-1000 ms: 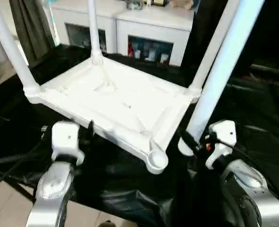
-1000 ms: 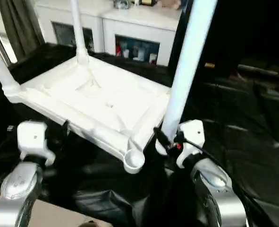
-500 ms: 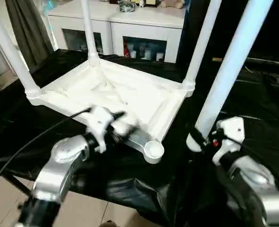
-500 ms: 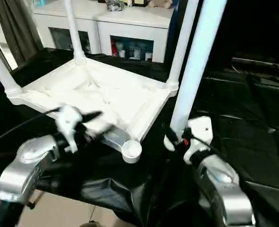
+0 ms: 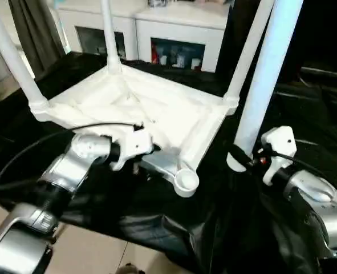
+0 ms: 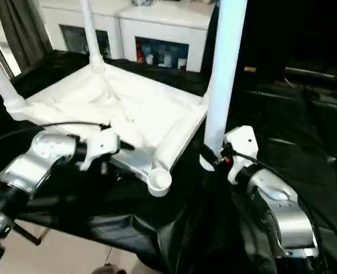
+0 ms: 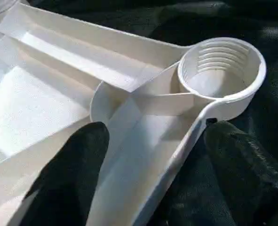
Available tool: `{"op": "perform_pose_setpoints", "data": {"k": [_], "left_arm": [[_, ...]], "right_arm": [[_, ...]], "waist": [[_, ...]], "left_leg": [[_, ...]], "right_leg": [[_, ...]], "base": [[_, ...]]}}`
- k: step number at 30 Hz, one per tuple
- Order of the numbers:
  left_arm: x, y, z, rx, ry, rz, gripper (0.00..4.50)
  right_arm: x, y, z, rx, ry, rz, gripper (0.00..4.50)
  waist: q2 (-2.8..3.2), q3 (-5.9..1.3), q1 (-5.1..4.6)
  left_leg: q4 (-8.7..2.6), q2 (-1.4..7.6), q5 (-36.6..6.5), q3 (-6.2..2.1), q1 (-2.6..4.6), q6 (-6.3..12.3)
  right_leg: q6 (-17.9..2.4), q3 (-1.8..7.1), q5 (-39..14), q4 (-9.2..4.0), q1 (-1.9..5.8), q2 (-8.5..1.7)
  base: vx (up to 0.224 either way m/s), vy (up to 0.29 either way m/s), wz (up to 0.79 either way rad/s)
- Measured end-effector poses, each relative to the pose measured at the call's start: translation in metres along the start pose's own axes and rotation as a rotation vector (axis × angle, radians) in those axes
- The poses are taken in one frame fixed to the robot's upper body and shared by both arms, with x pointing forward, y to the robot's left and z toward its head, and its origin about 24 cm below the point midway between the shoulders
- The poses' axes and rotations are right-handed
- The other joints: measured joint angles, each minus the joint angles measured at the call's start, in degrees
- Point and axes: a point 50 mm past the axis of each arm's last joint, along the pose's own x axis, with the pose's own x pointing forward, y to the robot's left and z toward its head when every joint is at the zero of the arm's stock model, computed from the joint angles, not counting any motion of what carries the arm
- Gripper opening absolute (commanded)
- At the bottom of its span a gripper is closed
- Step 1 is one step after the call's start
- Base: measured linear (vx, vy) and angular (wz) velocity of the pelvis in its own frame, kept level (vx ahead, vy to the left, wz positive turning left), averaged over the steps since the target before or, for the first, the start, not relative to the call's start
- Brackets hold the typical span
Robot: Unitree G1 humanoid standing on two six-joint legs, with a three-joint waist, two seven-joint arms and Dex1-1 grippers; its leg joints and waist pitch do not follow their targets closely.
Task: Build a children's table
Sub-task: Rotate table base
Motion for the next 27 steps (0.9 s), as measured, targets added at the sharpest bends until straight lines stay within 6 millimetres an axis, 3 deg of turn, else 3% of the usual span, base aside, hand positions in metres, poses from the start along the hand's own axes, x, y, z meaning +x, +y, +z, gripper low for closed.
{"op": "perform_pose_setpoints", "data": {"k": [7,22,27], "left_arm": [[0.012,0.004,-0.009,0.023,0.056,-0.081,2.83],[0.014,0.016,-0.01,0.075,0.124,-0.149,1.73],[0.02,0.016,-0.006,0.091,0.127,-0.18,1.39]], "right_arm": [[0.0,0.008,-0.006,0.009,0.016,0.048,1.9],[-0.001,0.02,-0.017,0.024,0.048,0.086,1.9],[-0.003,0.02,-0.019,0.021,0.052,0.083,1.9]], "waist": [[0.02,0.01,0.37],[0.18,0.06,1.69],[0.78,0.1,1.57]], "left_leg": [[0.0,0.42,0.1,0.8,-0.01,0.14],[0.0,0.48,0.1,0.88,-0.03,0.14],[0.0,0.5,0.1,0.87,-0.02,0.14]], "right_leg": [[0.0,-0.3,0.0,0.02,0.04,-0.32],[0.0,-0.36,0.0,-0.03,0.07,-0.36],[-0.01,-0.37,0.0,-0.03,0.09,-0.36]], "base": [[0.0,0.0,0.0],[0.0,0.0,0.0],[0.0,0.0,0.0]]}}
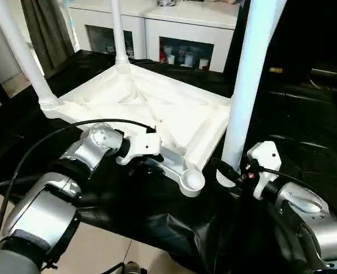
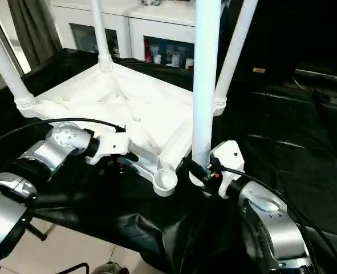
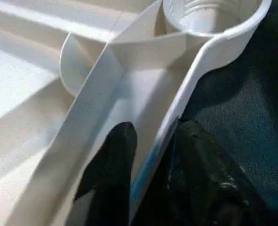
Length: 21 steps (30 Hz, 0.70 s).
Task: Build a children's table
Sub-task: Rotate table base
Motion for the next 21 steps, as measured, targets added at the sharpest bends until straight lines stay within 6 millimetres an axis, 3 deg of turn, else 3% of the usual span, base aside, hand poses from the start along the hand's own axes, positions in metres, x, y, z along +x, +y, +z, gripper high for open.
{"op": "perform_pose_setpoints", "data": {"k": [3,12,21], "left_arm": [[0.004,0.001,0.006,0.028,0.009,-0.045,1.14],[0.004,0.004,0.018,0.129,0.119,-0.205,0.46],[0.011,0.01,0.018,-0.076,0.154,-0.136,0.19]], "right_arm": [[0.0,0.0,-0.001,-0.004,0.004,-0.001,1.9],[0.003,0.005,-0.001,-0.008,0.004,0.023,1.9],[0.012,0.007,0.006,-0.018,-0.016,0.043,1.9]], "waist": [[0.44,-0.09,0.02],[0.51,-0.16,-0.04],[0.48,-0.14,-0.72]], "left_leg": [[-0.02,0.01,0.0,0.01,0.0,0.0],[-0.09,0.05,-0.01,0.04,0.01,0.0],[-0.13,0.12,-0.01,0.18,0.54,0.0]], "right_leg": [[0.0,0.0,0.0,0.0,-0.02,0.0],[-0.04,-0.03,-0.03,-0.07,-0.02,0.01],[-0.16,-0.01,0.04,-0.07,0.25,-0.06]], "base": [[0.0,0.0,0.0],[0.0,0.0,0.0],[0.0,0.0,0.0]]}}
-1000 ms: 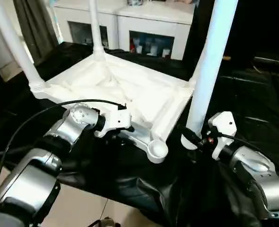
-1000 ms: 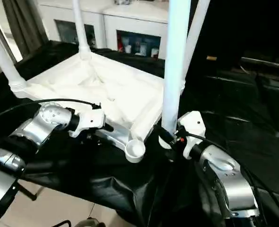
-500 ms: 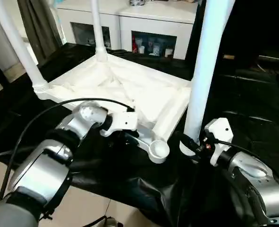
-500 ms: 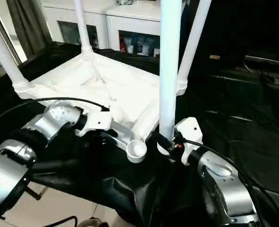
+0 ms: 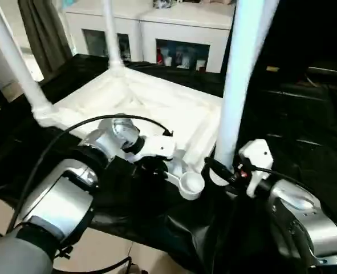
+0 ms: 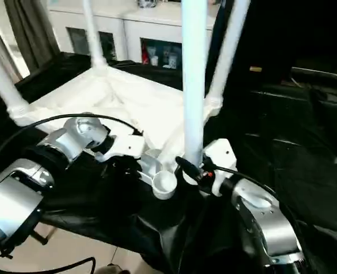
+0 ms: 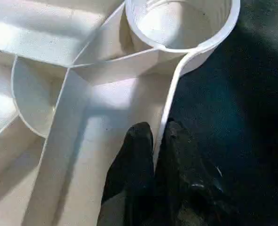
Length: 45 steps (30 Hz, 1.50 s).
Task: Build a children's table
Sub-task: Rotate table base
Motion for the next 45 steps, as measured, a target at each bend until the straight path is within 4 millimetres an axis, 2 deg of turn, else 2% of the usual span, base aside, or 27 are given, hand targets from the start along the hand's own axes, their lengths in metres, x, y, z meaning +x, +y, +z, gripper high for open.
{"op": "perform_pose_setpoints", "data": {"k": [4,7,10,13,17,21,24,25,35,40,45], "left_arm": [[-0.001,0.002,-0.006,-0.112,-0.028,0.08,0.17],[0.008,0.003,-0.003,-0.267,-0.143,0.213,0.17],[0.015,-0.003,-0.001,-0.303,-0.223,0.26,0.17],[0.023,-0.013,0.002,-0.307,-0.303,0.274,0.04],[0.034,-0.024,0.009,-0.287,-0.358,0.297,0.01],[0.037,-0.031,0.013,-0.252,-0.375,0.322,0.01],[0.033,-0.036,0.012,-0.203,-0.359,0.337,0.01],[0.033,-0.037,0.011,-0.196,-0.358,0.338,0.28],[0.022,-0.047,0.003,-0.206,-0.287,0.333,1.02],[0.016,-0.049,-0.002,-0.214,-0.273,0.345,1.02],[0.013,-0.051,-0.006,-0.244,-0.293,0.345,1.02]], "right_arm": [[-0.001,-0.001,0.0,0.003,0.0,-0.004,1.9],[-0.002,-0.007,0.001,0.059,-0.004,-0.036,1.9],[-0.004,-0.011,0.001,0.103,-0.009,-0.07,1.9],[0.0,-0.016,0.001,0.179,-0.013,-0.105,1.9],[0.002,-0.016,0.004,0.173,-0.014,-0.1,1.9],[0.003,-0.016,0.004,0.171,-0.009,-0.092,1.9],[0.002,-0.017,0.005,0.167,0.001,-0.089,1.9],[0.002,-0.018,0.005,0.164,0.005,-0.09,1.9],[0.004,-0.019,0.008,0.156,0.013,-0.078,1.9],[0.004,-0.019,0.008,0.154,0.024,-0.067,1.9],[0.004,-0.019,0.008,0.156,0.029,-0.054,1.9]], "waist": [[0.0,0.0,-1.14],[-0.01,-0.01,-1.47],[-0.13,-0.02,-1.89],[-0.26,-0.05,-1.64],[-0.6,-0.04,-0.71],[-1.05,0.11,-0.26],[-1.51,0.22,-0.21],[-1.63,0.22,-0.23],[-3.2,0.15,-0.79],[-3.77,0.29,-1.05],[-3.95,0.29,-1.09]], "left_leg": [[-0.13,0.03,0.0,0.0,0.12,0.0],[-0.19,0.03,0.0,0.01,0.05,-0.01],[-0.36,0.04,-0.02,0.05,0.01,0.01],[-0.55,0.05,-0.02,0.05,-0.05,0.01],[-0.61,0.06,-0.03,0.06,-0.12,0.02],[-0.61,0.07,-0.02,0.06,-0.11,0.01],[-0.71,0.07,-0.02,0.07,-0.1,0.0],[-0.77,0.07,-0.02,0.08,-0.1,0.0],[-0.93,0.12,0.0,0.2,-0.58,0.01],[-0.83,0.13,0.0,0.22,-0.58,0.0],[-0.81,0.13,0.0,0.23,-0.58,-0.01]], "right_leg": [[-0.08,-0.04,0.05,-0.04,-0.03,0.0],[-0.14,-0.07,0.09,-0.17,-0.09,0.0],[-0.16,-0.09,0.1,-0.4,-0.1,0.01],[-0.18,-0.17,0.11,-0.65,-0.1,0.02],[-0.17,-0.2,0.11,-0.79,-0.1,0.02],[-0.17,-0.21,0.11,-0.79,-0.09,0.02],[-0.15,-0.2,0.1,-0.85,-0.11,0.02],[-0.15,-0.2,0.11,-0.91,-0.11,0.02],[-0.14,-0.19,0.1,-0.92,-0.72,0.07],[-0.13,-0.17,0.15,-0.87,-0.71,0.07],[-0.11,-0.15,0.18,-0.86,-0.7,0.07]], "base": [[0.0,0.0,0.0],[0.0,0.0,0.0],[0.0,0.0,0.0],[0.0,0.0,0.0],[0.0,0.0,0.0],[0.0,0.0,0.0],[0.0,0.0,0.0],[0.0,0.0,0.0],[0.0,0.0,0.0],[0.0,0.0,0.0],[0.0,0.0,0.0]]}}
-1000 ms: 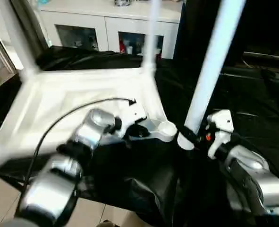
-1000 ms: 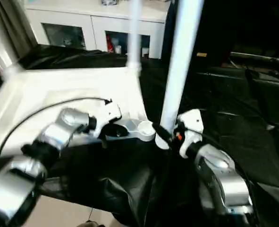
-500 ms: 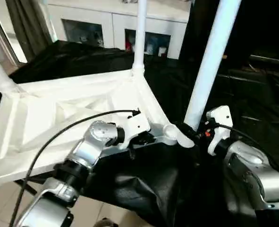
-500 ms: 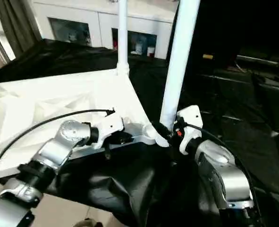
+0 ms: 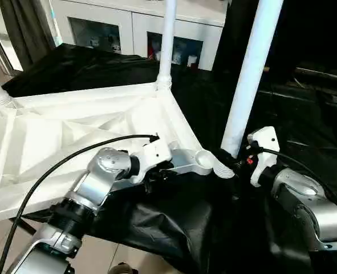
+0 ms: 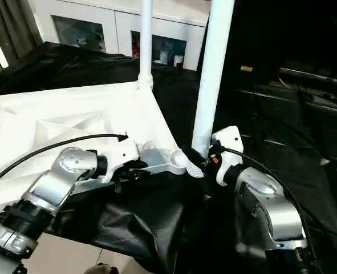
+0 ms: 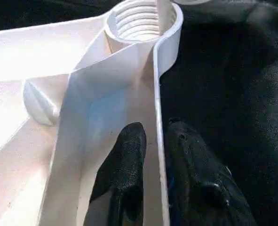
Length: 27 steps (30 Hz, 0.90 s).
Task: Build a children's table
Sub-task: Rotate table base, then insert table leg to table base
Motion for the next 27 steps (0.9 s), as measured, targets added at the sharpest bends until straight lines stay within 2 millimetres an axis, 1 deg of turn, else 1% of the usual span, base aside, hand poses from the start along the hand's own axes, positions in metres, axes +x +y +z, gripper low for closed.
{"op": "perform_pose_setpoints", "data": {"k": [3,4,7,9,11,13,16,23,27], "left_arm": [[-0.001,0.0,-0.001,-0.001,0.002,0.001,1.02],[-0.002,0.0,-0.001,-0.001,0.002,0.002,0.76],[-0.002,0.0,-0.001,-0.002,0.002,0.003,0.76],[-0.002,0.0,-0.001,-0.005,0.0,0.004,0.44],[-0.001,0.0,-0.001,-0.005,-0.006,0.0,0.31],[0.001,-0.001,0.0,-0.006,-0.014,-0.002,0.08],[0.005,-0.001,0.001,-0.008,-0.018,-0.003,0.08],[0.006,-0.001,-0.001,0.034,0.012,-0.022,0.08],[0.005,0.002,0.001,0.065,0.027,-0.039,0.08]], "right_arm": [[0.0,0.0,0.0,0.0,0.0,0.001,1.9],[0.0,0.0,0.0,0.0,0.001,0.001,1.9],[0.0,0.001,0.0,0.0,0.001,0.002,1.9],[0.0,0.001,0.0,0.001,0.001,0.003,1.9],[0.001,0.001,0.0,0.002,0.0,0.004,1.9],[0.001,0.002,-0.001,0.004,-0.001,0.006,1.9],[0.004,0.006,-0.001,0.008,-0.001,0.022,1.9],[0.008,0.008,-0.001,0.018,-0.003,0.034,1.9],[0.019,0.011,0.015,0.005,-0.037,0.075,1.9]], "waist": [[-0.05,0.01,0.0],[-0.06,0.01,-0.01],[-0.07,0.0,-0.01],[-0.07,0.0,-0.01],[-0.09,-0.02,0.02],[-0.09,-0.03,0.15],[-0.07,-0.04,0.34],[-0.06,-0.06,0.3],[-0.06,-0.09,0.17]], "left_leg": [[0.0,0.01,0.0,0.01,0.0,0.0],[0.0,0.01,0.0,0.01,0.0,0.0],[0.03,0.01,0.0,0.01,0.0,0.0],[0.05,0.01,0.0,0.01,0.0,0.0],[0.08,0.01,0.0,0.01,0.01,0.0],[0.13,0.02,0.01,0.01,0.01,0.01],[0.22,0.02,0.02,0.01,0.04,0.0],[0.27,0.03,0.02,0.01,0.11,-0.01],[0.26,0.06,0.08,0.01,0.13,-0.1]], "right_leg": [[0.01,0.0,0.0,0.01,-0.01,0.0],[0.01,0.0,0.0,0.02,-0.01,0.0],[0.01,0.0,0.01,0.05,-0.01,0.0],[0.01,0.0,0.01,0.07,-0.01,0.0],[0.01,0.01,0.01,0.08,0.0,0.0],[0.02,0.01,0.04,0.11,0.02,0.0],[0.0,0.02,0.1,0.12,0.08,-0.01],[0.0,0.02,0.14,0.13,0.15,-0.01],[0.01,0.02,0.17,0.16,0.16,0.0]], "base": [[0.0,0.0,0.0],[0.0,0.0,0.0],[0.0,0.0,0.0],[0.0,0.0,0.0],[0.0,0.0,0.0],[0.0,0.0,0.0],[0.0,0.0,0.0],[0.0,0.0,0.0],[0.0,0.0,0.0]]}}
